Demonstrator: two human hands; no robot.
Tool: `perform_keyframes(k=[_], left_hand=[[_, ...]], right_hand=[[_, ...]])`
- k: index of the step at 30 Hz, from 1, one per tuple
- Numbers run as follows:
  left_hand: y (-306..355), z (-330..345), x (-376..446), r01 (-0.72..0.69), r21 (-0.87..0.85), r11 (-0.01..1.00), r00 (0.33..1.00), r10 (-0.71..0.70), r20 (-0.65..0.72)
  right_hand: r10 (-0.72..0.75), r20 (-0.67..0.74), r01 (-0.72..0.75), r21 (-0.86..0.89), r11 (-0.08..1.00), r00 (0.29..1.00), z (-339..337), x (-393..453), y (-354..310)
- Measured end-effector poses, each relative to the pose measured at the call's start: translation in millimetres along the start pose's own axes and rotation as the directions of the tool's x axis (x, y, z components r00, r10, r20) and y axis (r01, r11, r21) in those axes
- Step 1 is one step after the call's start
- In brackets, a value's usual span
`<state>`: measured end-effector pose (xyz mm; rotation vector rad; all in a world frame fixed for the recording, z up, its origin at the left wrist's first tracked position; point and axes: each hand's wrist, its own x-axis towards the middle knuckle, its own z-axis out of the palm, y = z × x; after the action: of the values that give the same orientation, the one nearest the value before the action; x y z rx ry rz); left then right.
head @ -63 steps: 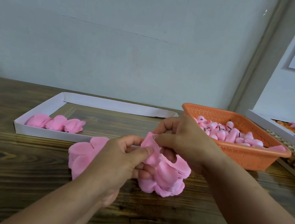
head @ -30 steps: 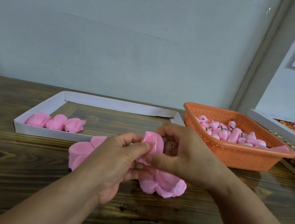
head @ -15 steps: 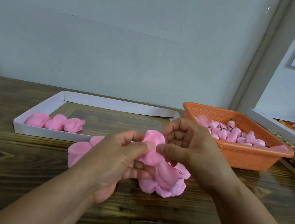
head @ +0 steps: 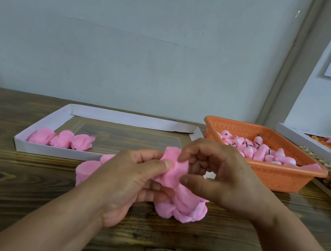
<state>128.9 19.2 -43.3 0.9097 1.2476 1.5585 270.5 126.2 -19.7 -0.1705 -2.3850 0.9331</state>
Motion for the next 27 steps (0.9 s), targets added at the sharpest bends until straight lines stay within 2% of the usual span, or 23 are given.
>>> perform_keyframes(k=[7,10,17,22,25,27], left_hand=[[1,-2,-2,0.012,0.022,1.0,0.995,-0.014,0.096],[1,-3,-2,0.016,0.022,1.0,0.994,-0.019,0.107],[1,-2,-1,0.007,0.041,0.999,0.993,-0.012,0.118],[0,0,1,0.017,0.053,0.998,0.997,-0.021,0.079],[-1,1,3,0.01,0.056,0.998,1.0,-0.011,0.027],[-2,3,4,-0.002,0.056,0.998,1.0,0.003,-0.02]], right_hand=[[0.02,-0.005,-0.019,0.16,0.987,1.0,-2,0,3],[0.03,-0.026,-0.026,0.155,0.988,0.999,-2,-1,4],[0.106,-0.153,-0.106,0.002,0.994,0.983,0,4,8],[0.041,-0.213,-0.084,-0.199,0.976,0.976,8,5,2],[-0.047,-0.281,-0.072,-0.397,0.915,0.959,16,6,-1],[-0.079,-0.341,-0.096,-0.467,0.879,0.937,23,7,-2]])
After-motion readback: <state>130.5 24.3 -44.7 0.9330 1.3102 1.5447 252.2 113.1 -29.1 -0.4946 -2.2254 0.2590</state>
